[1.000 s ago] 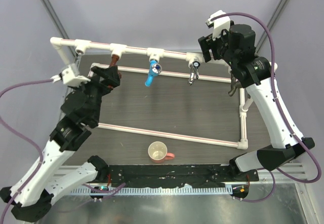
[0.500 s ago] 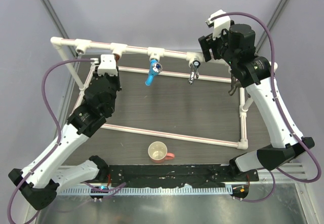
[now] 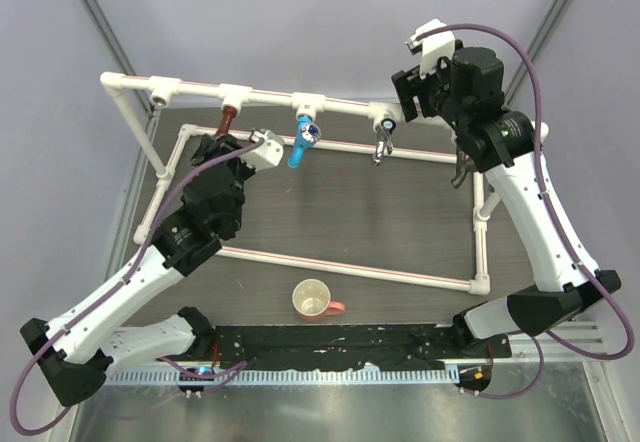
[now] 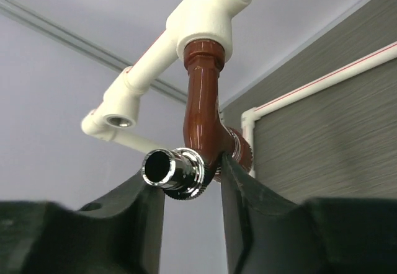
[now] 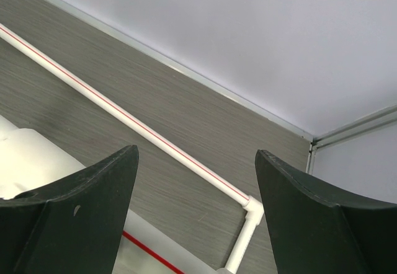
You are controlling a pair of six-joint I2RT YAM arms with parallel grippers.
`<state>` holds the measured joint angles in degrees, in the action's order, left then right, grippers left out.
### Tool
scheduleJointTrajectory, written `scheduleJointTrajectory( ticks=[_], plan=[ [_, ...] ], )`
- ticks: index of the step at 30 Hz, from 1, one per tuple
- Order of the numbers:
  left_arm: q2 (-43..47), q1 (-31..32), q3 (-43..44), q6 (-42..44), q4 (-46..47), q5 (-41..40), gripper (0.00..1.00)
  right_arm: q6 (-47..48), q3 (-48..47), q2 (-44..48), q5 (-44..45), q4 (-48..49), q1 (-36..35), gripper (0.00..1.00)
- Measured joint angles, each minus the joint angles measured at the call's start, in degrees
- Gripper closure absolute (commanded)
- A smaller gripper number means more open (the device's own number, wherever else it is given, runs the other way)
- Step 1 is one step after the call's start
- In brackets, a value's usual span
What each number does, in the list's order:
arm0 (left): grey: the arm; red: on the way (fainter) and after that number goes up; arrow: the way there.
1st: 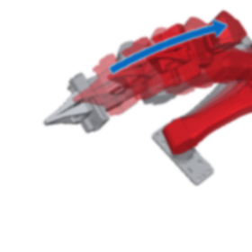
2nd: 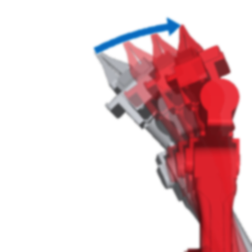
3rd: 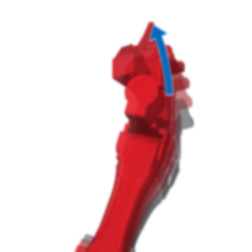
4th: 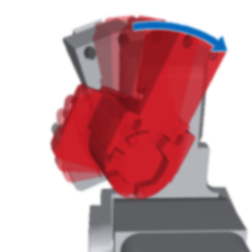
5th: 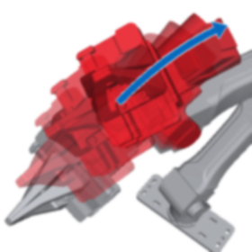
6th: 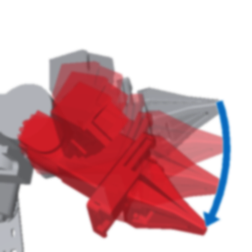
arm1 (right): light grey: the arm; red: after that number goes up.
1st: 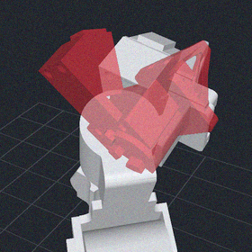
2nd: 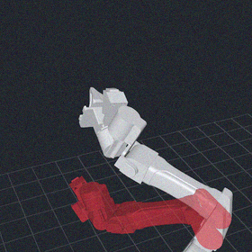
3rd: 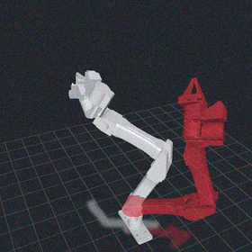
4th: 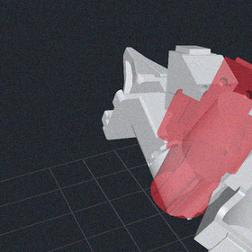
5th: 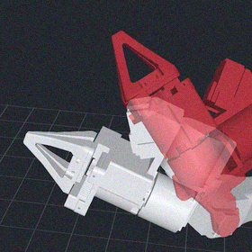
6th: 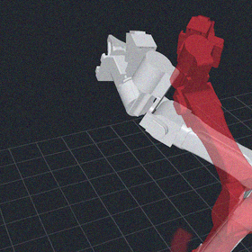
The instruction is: Install the water faucets
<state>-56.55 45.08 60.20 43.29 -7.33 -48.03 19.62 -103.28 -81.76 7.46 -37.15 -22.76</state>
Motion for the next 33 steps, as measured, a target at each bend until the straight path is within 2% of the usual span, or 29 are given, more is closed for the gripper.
scheduleJointTrajectory(
  ticks=[1, 2, 5, 6, 9, 16, 21, 26, 29, 33],
  plan=[
    [-0.02, 0.28, -0.13, 1.88, 0.42, -0.66, 0.39, 0.00, 0.00, -0.02, -0.02, 0.11, 0.00, 0.17],
    [-0.04, 0.50, -0.15, 4.17, 0.63, -1.14, 0.18, -0.09, 0.00, -0.02, -0.13, 0.13, 0.00, 0.17],
    [-0.28, 0.83, 0.09, 6.95, 0.72, -1.11, 0.03, -0.04, 0.00, 0.02, -0.35, -0.09, -0.17, 0.17],
    [-0.72, 0.90, 0.42, 5.79, -0.09, -0.66, 0.01, -0.02, -0.02, 0.02, -0.35, -0.11, -0.28, 0.17],
    [-0.35, 0.94, 2.47, 0.02, -3.54, 1.68, 0.00, -0.04, -0.02, 0.00, -0.26, 0.00, -0.28, 0.17],
    [10.12, 0.94, 9.07, -26.80, -4.42, 7.10, 0.00, -0.02, -0.02, 0.00, -0.24, -0.07, -0.28, 0.18],
    [17.42, 0.92, 9.44, -48.02, -1.97, 1.20, 0.00, -0.04, -0.02, 0.00, -0.24, -0.04, -0.28, 0.17],
    [21.77, 0.92, 4.55, -67.95, -1.14, -5.57, 0.00, -0.04, -0.02, 0.00, -0.26, -0.04, -0.31, 0.18],
    [22.32, 0.92, 2.25, -77.15, -1.95, -8.00, 0.00, -0.02, -0.02, 0.00, -0.26, -0.07, -0.33, 0.18],
    [21.18, 0.68, 1.60, -85.31, -3.56, -8.57, 0.00, -0.04, -0.02, 0.00, -0.26, -0.07, -0.33, 0.17]
  ],
)
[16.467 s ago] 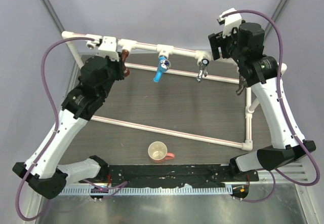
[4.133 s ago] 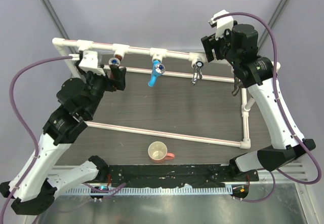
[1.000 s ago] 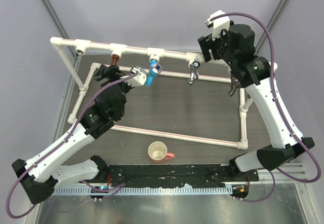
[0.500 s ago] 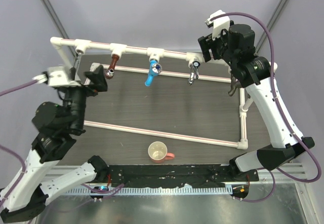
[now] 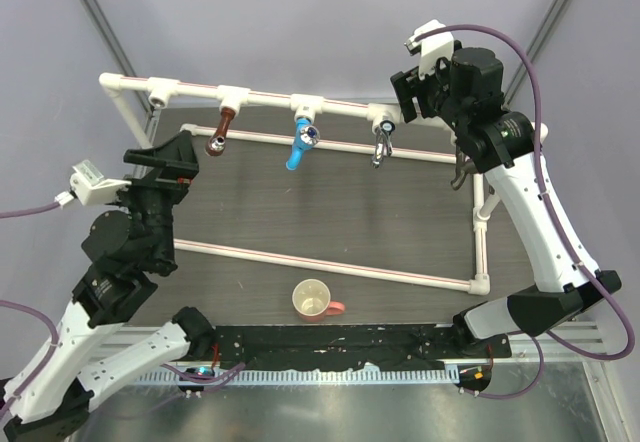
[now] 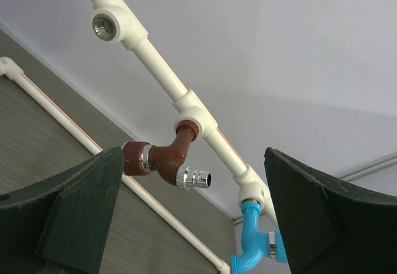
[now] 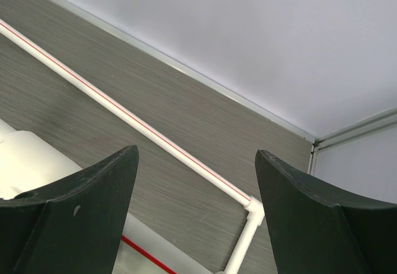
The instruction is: Install the water faucets
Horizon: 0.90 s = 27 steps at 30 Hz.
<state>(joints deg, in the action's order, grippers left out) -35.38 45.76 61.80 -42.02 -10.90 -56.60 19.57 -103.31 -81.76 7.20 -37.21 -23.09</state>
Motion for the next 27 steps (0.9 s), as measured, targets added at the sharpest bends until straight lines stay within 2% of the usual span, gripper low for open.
scheduleJointTrajectory(
  ticks=[3, 5, 11, 13, 15, 21, 27],
  plan=[
    [-2.01, -2.12, 0.00, -4.74, -0.94, 1.68, 0.00, 0.00, 0.00, 0.02, -0.02, 0.00, 0.00, 0.17],
    [-3.63, -5.75, 0.00, -8.48, -2.23, 4.59, 0.00, 0.02, 0.02, 0.02, -0.02, 0.00, 0.00, 0.18],
    [-8.46, -26.64, -0.66, -23.37, -5.97, 23.76, 0.00, 0.04, 0.02, 0.04, 0.00, 0.02, -0.02, 0.17],
    [-9.07, -31.47, -2.91, -28.63, -5.86, 29.64, 0.00, 0.04, 0.04, 0.11, 0.04, 0.00, -0.04, 0.17],
    [-8.66, -33.42, -5.70, -33.66, -6.14, 34.32, 0.00, 0.07, 0.04, 0.13, 0.09, 0.00, -0.07, 0.18],
    [-7.78, -33.90, -7.08, -43.08, -5.68, 43.43, 0.00, 0.04, 0.07, 0.11, 0.28, 0.02, -0.11, 0.17],
    [-8.68, -33.90, -9.14, -49.75, -3.15, 48.35, 0.00, 0.07, 0.07, 0.11, 0.57, 0.02, -0.20, 0.17]
  ],
)
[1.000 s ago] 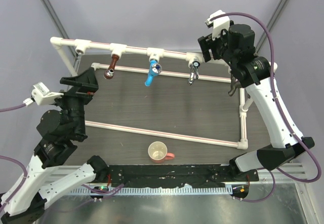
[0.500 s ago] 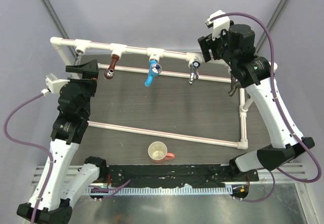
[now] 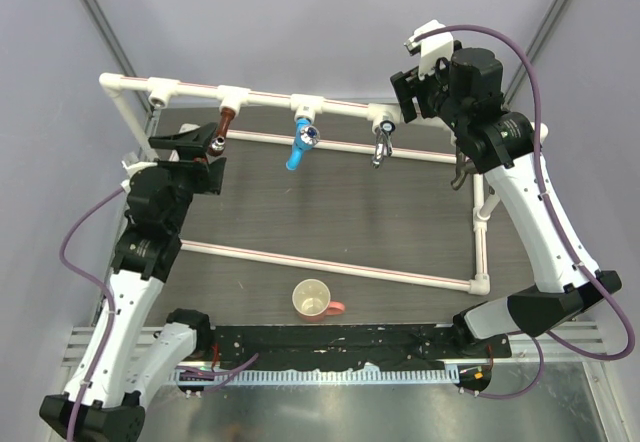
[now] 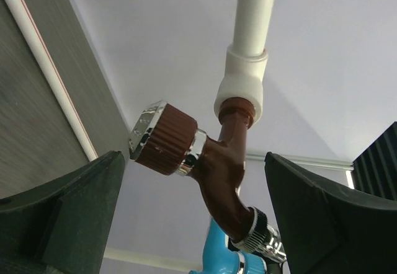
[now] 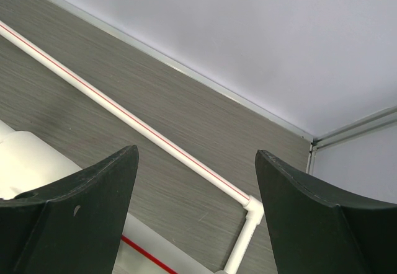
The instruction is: Install the water faucets
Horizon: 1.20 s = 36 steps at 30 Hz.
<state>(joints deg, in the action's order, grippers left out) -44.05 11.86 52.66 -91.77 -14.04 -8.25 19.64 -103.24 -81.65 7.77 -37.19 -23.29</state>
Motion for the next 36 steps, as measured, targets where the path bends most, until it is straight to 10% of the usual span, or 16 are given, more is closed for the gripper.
scheduleJointTrajectory(
  ticks=[9, 24, 36],
  plan=[
    [-3.21, -0.11, -2.99, -8.13, 5.97, 4.96, 0.03, 0.02, 0.02, 0.00, 0.13, 0.00, -0.02, 0.17],
    [-1.95, 0.00, -3.30, -20.87, 6.45, 5.84, 0.93, 0.44, 0.00, -0.13, 0.13, -0.52, -0.22, 0.17],
    [-2.32, 0.46, 3.08, -6.56, -1.51, 2.93, 1.00, 0.61, -0.04, -0.26, 0.02, -0.26, -0.35, 0.17]
  ],
)
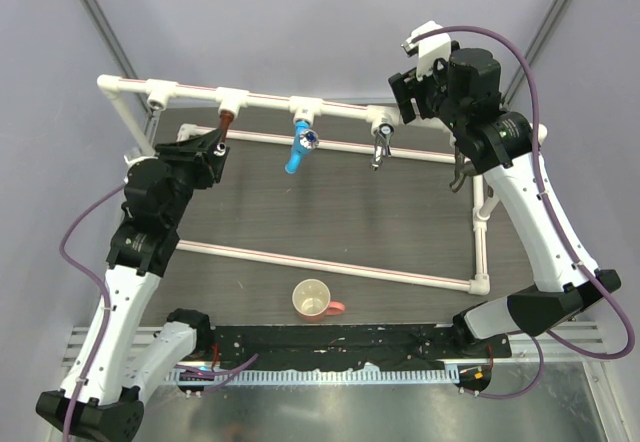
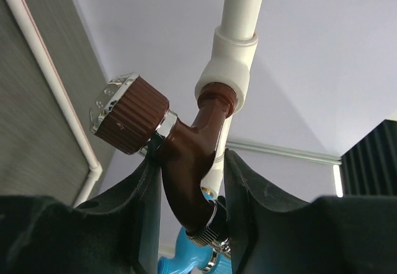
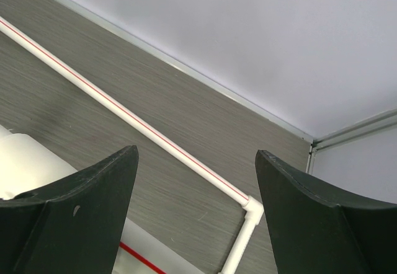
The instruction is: Install the water faucets
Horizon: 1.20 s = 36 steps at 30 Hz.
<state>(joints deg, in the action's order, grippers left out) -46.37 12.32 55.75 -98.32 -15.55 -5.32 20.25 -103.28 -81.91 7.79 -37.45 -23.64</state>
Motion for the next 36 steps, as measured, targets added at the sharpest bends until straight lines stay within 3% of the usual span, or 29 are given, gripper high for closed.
scheduleJointTrajectory(
  ticks=[11, 19, 20, 22, 23, 25, 31, 34, 36],
  plan=[
    [-1.75, 1.66, 8.07, 21.70, -7.89, -5.29, 1.00, 0.04, -0.31, -0.42, 0.28, 0.39, -0.04, 0.17],
    [-4.61, 7.45, 13.25, 39.36, -2.99, -15.43, 1.00, 0.37, -0.52, -0.55, 0.57, 0.37, -0.11, 0.17],
    [-4.68, 8.24, 13.49, 40.63, -2.71, -16.39, 0.97, 0.37, -0.55, -0.61, 0.59, 0.39, -0.11, 0.17],
    [-4.50, 9.25, 13.57, 43.34, -2.12, -17.81, 0.79, 0.42, -0.55, -0.61, 0.59, 0.35, -0.13, 0.17],
    [-4.37, 9.42, 13.57, 44.28, -2.14, -18.32, 0.61, 0.46, -0.55, -0.59, 0.61, 0.33, -0.13, 0.17],
    [-3.82, 9.53, 13.57, 47.50, -2.25, -19.85, 0.41, 0.44, -0.55, -0.59, 0.61, 0.37, -0.13, 0.17],
    [-0.68, 9.53, 14.86, 58.51, -3.58, -23.41, 0.10, 0.44, -0.55, -0.61, 0.63, 0.37, -0.13, 0.17],
    [-0.22, 9.53, 16.28, 63.98, -4.35, -22.64, 0.00, 0.44, -0.55, -0.61, 0.68, 0.35, -0.15, 0.17],
    [0.33, 9.53, 16.57, 68.13, -4.85, -21.27, 0.00, 0.44, -0.55, -0.61, 0.70, 0.37, -0.15, 0.17]
  ],
)
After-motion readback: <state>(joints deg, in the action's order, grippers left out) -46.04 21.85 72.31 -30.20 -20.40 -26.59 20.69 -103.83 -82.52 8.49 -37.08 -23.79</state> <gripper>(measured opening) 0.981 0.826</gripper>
